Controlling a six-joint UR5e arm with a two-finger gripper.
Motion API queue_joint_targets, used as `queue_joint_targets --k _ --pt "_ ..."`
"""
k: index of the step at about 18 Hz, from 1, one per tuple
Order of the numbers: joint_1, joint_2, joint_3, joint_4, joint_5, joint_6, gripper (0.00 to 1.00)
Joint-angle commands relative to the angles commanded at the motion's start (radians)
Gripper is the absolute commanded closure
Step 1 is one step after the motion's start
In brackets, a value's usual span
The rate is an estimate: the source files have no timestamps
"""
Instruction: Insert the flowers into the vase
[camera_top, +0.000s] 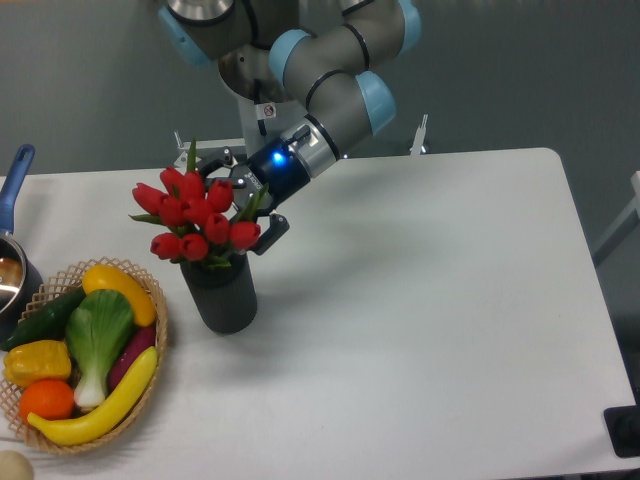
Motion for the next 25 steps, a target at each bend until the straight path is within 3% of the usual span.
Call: queue_joint_targets --k 8,17,20,25 --pt "0.012 0.012 0.005 -0.003 0.061 -0.003 0.0" --pt "0.162 0.127 0.017 -0.008 0.097 -0.048 0.0" --pt "0.213 0.159 0.023 -0.006 0.211 -0.046 0.0" --pt "0.32 0.167 0.098 -0.008 0.558 -0.038 0.0"
